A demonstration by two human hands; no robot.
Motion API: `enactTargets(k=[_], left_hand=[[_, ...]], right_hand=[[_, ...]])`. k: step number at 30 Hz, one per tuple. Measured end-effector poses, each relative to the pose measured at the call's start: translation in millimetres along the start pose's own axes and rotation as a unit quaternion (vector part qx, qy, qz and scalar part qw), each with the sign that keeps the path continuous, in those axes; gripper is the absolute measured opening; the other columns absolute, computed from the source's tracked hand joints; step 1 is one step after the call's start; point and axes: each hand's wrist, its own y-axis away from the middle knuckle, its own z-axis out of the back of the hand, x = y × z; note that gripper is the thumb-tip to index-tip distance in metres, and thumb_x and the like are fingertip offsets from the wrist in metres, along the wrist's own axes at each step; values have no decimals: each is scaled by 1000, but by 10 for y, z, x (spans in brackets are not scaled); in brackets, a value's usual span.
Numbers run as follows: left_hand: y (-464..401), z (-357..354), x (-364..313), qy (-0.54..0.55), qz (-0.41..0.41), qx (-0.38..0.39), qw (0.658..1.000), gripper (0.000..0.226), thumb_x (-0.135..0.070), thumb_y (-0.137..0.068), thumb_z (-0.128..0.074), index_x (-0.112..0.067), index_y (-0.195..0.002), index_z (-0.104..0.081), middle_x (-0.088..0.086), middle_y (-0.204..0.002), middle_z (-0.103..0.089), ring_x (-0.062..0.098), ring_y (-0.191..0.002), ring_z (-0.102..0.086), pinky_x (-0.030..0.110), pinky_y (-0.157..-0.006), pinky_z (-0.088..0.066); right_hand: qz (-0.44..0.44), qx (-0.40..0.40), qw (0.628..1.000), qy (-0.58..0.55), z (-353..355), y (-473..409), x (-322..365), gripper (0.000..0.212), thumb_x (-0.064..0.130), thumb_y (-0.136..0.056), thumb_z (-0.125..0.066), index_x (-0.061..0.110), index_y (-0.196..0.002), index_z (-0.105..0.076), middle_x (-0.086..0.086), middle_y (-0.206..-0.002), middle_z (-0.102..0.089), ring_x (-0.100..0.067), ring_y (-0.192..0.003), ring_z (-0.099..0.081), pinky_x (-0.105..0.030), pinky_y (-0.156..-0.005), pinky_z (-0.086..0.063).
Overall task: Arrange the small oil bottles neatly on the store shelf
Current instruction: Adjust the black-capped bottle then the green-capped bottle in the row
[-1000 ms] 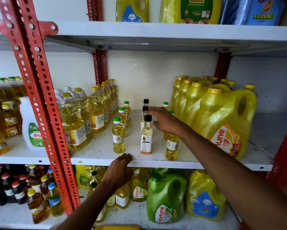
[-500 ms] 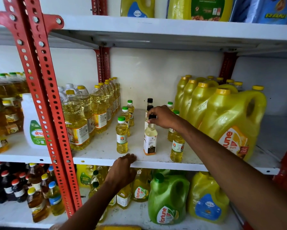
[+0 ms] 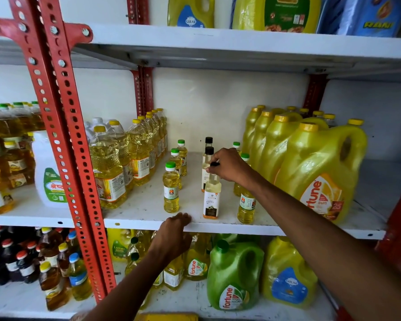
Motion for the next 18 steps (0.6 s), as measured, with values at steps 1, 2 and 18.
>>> enactTargets(k=[1,2,18], left_hand=[[0,0,-4,1,1,1,1000,62,-26,-81,-71,-20,-140,-52,3,-147,-55,19,-134,-53,32,-112,-41],[-1,3,-8,1,2,2,1000,62,-26,-80,-71,-20,-140,-52,3,-147,-54,19,-134,-53,32,-113,-40],[23,31,-24,0,-11,-1,1000,58,-23,-82,-69,-15,-137,-55,7,-144,-57,22,-134,-52,32,-113,-39]], right_hand=[[0,-1,1000,1,3,16,9,24,20,-79,-76,-1,-91,-77,-22,-92,-75,-37,-89,-68,-44,-82,-57],[-1,-2,1000,1,4,28,17,23,19,-79,-76,-1,-90,-77,-22,-91,-75,-36,-89,-69,-42,-81,-58],[-3,8,1000,20,22,130,75,30,22,-79,-75,2,-102,-75,-18,-104,-75,-32,-105,-66,-41,-92,-54]])
